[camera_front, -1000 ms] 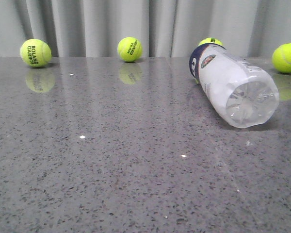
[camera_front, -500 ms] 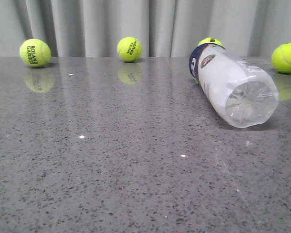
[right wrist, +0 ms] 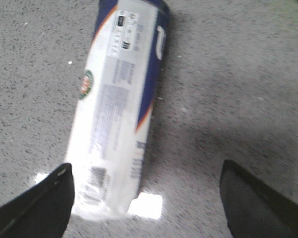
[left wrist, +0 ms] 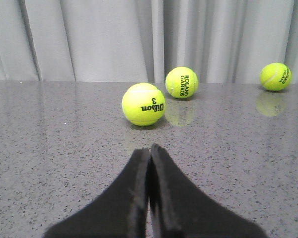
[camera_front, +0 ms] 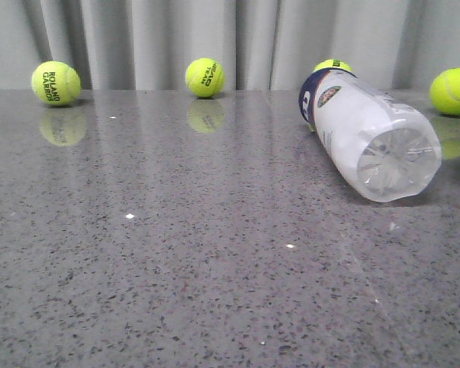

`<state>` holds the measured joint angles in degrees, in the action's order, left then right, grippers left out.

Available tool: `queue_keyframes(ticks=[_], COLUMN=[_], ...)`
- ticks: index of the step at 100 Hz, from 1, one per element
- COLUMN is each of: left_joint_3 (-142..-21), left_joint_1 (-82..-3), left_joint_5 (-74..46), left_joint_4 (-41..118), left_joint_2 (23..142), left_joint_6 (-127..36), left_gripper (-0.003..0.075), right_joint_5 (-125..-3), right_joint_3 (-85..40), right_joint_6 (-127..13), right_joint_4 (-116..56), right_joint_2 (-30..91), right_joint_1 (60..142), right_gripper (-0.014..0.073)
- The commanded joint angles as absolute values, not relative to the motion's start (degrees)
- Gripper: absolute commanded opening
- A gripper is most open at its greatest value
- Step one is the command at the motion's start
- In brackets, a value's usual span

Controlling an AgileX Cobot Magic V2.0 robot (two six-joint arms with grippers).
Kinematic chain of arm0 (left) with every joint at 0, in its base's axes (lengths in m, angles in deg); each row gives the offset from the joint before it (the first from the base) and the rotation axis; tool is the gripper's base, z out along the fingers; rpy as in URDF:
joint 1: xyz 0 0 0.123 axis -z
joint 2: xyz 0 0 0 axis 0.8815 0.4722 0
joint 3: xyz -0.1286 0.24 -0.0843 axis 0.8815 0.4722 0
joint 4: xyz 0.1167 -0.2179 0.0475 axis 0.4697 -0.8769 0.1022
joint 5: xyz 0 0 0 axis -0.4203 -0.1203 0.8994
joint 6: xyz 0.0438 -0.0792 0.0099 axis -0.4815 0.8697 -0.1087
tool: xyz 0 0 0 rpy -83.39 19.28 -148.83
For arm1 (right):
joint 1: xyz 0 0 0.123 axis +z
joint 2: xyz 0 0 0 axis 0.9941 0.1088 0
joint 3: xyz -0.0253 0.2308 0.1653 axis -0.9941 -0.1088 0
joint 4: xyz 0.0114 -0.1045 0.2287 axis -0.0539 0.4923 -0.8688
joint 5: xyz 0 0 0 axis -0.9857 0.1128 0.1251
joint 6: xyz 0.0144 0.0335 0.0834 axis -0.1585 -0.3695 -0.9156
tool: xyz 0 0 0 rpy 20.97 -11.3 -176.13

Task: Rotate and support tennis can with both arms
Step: 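Lower the open right gripper over the middle of the lying can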

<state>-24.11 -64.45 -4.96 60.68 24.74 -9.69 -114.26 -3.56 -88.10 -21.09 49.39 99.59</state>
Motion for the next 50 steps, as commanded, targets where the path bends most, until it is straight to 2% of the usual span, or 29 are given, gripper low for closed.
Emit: queue_keyframes(ticks=[1, 50], left_joint_3=[-21.6, -21.6], left_joint_1=[-64.61, -64.61], left_joint_5=[-0.31, -0.31], left_joint_4=[60.19, 60.19], left_joint_2=[22.9, 22.9], left_joint_6=[-9.12, -9.12], left_gripper=[-0.002, -0.002], right_joint_5=[-113.29, -119.72], right_joint_3=[1.26, 14.91], right_joint_6=[-89.54, -95.52], right_joint_4=[-21.0, -19.29], right_joint_2=[51.54, 70.51], right_joint_1=[101.08, 103.14], right_gripper=[0.0591, 0.0591])
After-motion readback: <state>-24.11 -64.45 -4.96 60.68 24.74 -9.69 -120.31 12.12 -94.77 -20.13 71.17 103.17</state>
